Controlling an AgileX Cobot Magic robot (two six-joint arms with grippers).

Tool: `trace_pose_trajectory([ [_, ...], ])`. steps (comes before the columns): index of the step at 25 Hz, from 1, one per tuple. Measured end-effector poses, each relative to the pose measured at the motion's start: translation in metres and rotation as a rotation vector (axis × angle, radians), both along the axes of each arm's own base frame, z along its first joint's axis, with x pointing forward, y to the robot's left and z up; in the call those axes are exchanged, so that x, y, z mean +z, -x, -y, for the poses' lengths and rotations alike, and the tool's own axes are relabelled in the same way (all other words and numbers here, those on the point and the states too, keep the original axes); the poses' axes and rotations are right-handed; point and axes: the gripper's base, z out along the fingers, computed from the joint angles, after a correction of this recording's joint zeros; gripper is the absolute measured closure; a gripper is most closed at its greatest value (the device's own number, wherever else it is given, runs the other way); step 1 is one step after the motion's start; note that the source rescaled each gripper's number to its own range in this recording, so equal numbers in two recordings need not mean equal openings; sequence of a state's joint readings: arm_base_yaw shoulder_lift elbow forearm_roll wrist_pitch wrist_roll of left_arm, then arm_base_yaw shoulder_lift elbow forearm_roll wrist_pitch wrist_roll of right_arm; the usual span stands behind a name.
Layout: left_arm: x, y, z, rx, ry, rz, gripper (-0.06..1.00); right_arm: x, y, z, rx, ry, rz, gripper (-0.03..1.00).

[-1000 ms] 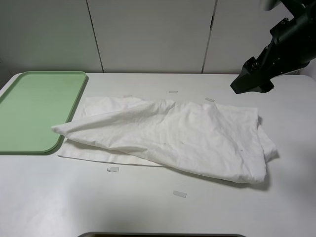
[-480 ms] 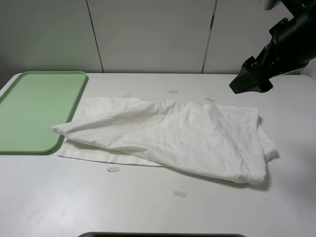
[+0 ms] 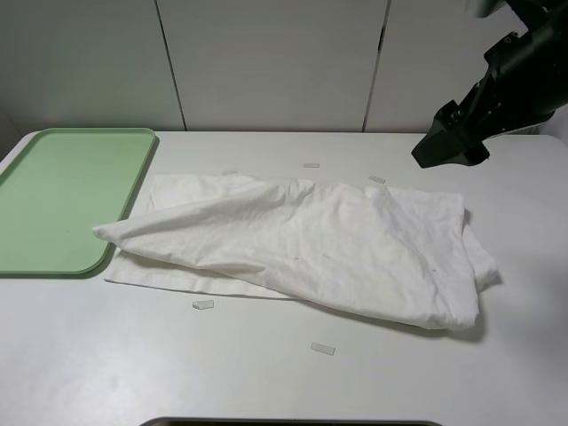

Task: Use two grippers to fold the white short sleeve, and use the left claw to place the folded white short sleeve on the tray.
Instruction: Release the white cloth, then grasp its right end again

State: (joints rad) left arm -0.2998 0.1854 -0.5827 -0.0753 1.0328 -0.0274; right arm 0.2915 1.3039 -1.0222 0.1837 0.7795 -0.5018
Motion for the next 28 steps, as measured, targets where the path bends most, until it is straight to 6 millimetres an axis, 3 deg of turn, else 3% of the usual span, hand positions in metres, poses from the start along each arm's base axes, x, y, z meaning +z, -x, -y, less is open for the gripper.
trace_pose_trajectory([
  [5,-0.004,0.002,-0.001,0.0,-0.014,-0.034,-0.04,0.0,0.0,0.0,0.0,0.001,0.0,-0.03],
  [10,-0.03,-0.003,-0.001,0.008,-0.059,-0.125,-0.04,0.0,0.0,0.0,0.0,0.001,0.0,-0.03],
  [28,-0.031,-0.004,0.0,0.01,-0.055,-0.117,-0.04,0.0,0.0,0.0,-0.003,-0.001,-0.001,-0.03],
])
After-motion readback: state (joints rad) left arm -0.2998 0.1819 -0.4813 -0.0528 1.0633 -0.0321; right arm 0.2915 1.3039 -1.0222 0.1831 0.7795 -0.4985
